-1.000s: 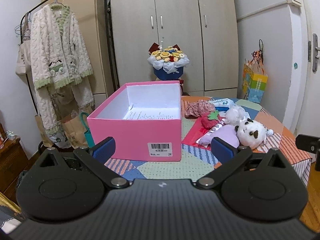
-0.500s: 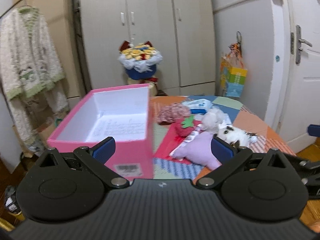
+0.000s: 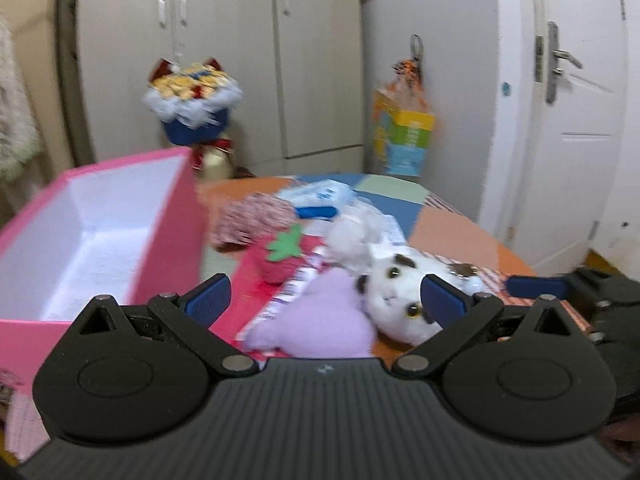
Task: Organize soft objects
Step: 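Close the left gripper on the white-and-brown plush cat, then carry the plush cat with the left gripper into the pink box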
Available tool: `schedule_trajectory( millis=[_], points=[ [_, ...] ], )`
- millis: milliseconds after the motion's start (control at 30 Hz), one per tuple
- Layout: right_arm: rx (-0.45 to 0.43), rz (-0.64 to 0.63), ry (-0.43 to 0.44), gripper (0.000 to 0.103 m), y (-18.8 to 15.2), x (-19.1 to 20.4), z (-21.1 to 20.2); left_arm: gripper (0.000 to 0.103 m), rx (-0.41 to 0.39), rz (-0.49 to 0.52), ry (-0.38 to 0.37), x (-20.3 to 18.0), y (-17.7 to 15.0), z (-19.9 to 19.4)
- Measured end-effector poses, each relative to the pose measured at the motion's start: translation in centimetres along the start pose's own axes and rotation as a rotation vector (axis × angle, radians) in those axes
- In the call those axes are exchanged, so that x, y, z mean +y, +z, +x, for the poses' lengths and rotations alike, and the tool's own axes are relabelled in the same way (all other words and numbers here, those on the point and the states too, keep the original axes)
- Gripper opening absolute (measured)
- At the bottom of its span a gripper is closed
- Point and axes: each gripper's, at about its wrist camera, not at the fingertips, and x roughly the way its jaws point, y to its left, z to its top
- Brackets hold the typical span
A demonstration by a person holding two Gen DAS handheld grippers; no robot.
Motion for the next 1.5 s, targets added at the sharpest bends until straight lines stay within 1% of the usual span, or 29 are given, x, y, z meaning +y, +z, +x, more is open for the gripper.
schedule_trajectory(
  millis=[167,233,267,333,367,433,467,533,567,600,733,767,833,1067,1167,1333,1500],
  points=[
    [0.033,-0.025,0.021,0.103,-0.7,-0.1,2.5,0.098,0.016,-0.001,-0.084,-0.8,-0.4,2.6],
    [0.035,-0.015,0.023,0.103,-0.7,-0.5,3.0,0.094,0.025,-0.013,-0.125,-1.0,-0.4,3.5],
    [0.035,-0.011,0.023,0.103,-0.6,-0.7,3.2,0.092,0.030,-0.016,-0.149,-1.1,-0.5,3.9],
    [0.040,-0.007,0.018,0.103,-0.7,-1.0,3.7,0.080,0.039,-0.013,-0.174,-1.3,-0.5,4.5],
    [0.048,-0.007,0.010,0.103,-0.7,-1.1,3.9,0.078,0.038,-0.012,-0.185,-1.4,-0.6,4.7],
    [0.067,-0.009,0.005,0.103,-0.7,-1.2,4.5,0.069,0.044,-0.018,-0.208,-1.5,-0.8,5.2],
    [0.079,-0.002,0.011,0.103,-0.7,-1.4,4.9,0.067,0.048,-0.031,-0.220,-1.4,-0.8,5.4],
    [0.091,0.014,0.024,0.102,-0.6,-1.5,5.3,0.060,0.048,-0.075,-0.265,-1.0,-1.0,5.5],
    [0.093,0.024,0.032,0.102,-0.6,-1.6,5.5,0.059,0.054,-0.097,-0.290,-0.8,-1.1,5.7],
    [0.092,0.029,0.039,0.101,-0.7,-1.6,5.6,0.057,0.057,-0.113,-0.300,-0.7,-1.2,5.8],
    [0.063,0.031,0.039,0.088,-1.2,-1.4,5.7,0.054,0.052,-0.111,-0.293,-0.9,-1.5,5.6],
    [0.057,0.029,0.039,0.087,-1.2,-1.3,5.7,0.053,0.052,-0.105,-0.293,-1.0,-1.5,5.5],
    [0.048,0.017,0.030,0.072,-1.4,-0.9,5.6,0.052,0.055,-0.092,-0.297,-1.2,-1.5,5.2],
    [0.005,-0.016,-0.007,0.071,-1.4,0.3,3.7,0.052,0.029,-0.064,-0.302,-1.8,-1.2,3.1],
    [0.005,-0.029,-0.009,0.071,-0.9,0.8,2.6,0.052,0.034,-0.052,-0.301,-1.9,-0.8,1.7],
    [0.055,-0.046,0.009,0.071,0.0,2.0,1.1,0.052,0.086,-0.055,-0.300,-1.5,-0.4,-0.3],
    [0.132,-0.090,0.032,0.071,0.7,4.1,0.0,0.052,0.157,-0.045,-0.287,-0.7,0.1,-2.6]
  ],
)
